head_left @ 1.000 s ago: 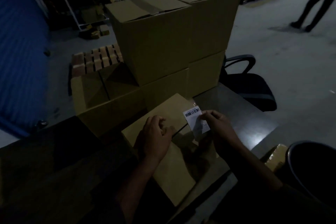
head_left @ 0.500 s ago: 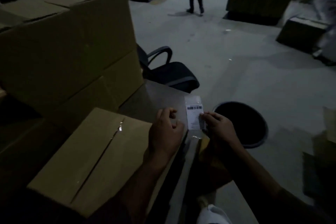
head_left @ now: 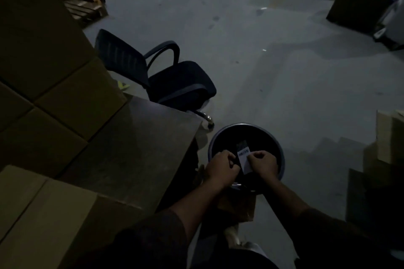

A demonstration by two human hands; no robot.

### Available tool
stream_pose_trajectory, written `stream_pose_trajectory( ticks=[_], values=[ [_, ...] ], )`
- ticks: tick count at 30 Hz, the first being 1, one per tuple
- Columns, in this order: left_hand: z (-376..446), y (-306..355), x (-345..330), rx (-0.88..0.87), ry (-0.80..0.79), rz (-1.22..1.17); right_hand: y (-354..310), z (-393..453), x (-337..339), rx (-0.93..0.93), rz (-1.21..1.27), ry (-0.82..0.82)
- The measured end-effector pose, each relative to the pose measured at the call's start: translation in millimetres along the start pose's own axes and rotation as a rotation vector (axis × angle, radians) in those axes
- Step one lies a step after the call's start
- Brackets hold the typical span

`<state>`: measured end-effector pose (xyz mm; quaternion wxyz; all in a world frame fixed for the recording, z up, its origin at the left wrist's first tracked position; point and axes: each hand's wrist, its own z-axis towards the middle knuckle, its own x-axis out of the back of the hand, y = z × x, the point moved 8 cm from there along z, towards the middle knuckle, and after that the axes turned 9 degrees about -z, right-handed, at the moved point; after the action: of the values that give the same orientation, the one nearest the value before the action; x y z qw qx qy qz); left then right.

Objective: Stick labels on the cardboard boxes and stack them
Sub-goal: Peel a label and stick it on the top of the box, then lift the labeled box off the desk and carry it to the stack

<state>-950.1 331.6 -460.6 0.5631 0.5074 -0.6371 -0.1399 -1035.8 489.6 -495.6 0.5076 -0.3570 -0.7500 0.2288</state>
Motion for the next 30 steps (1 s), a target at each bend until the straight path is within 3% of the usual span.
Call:
stream_pose_trajectory(
  ticks=[11,17,24,30],
  values=[
    [36,-4,-8,0.088,-0.003,0.006,5,58,-6,0.080,-0.398,0.041],
    [38,-11,11,0.119,0.075,-0.051,-34,25,-37,0.205,-0.273,-0.086],
    [-1,-20,96,0.128,0.408,-0.255,-125,-40,-69,0.509,-0.060,-0.265],
    [-95,-31,191,0.062,0.745,-0.243,-205,-125,-108,0.791,0.015,-0.497]
  ],
)
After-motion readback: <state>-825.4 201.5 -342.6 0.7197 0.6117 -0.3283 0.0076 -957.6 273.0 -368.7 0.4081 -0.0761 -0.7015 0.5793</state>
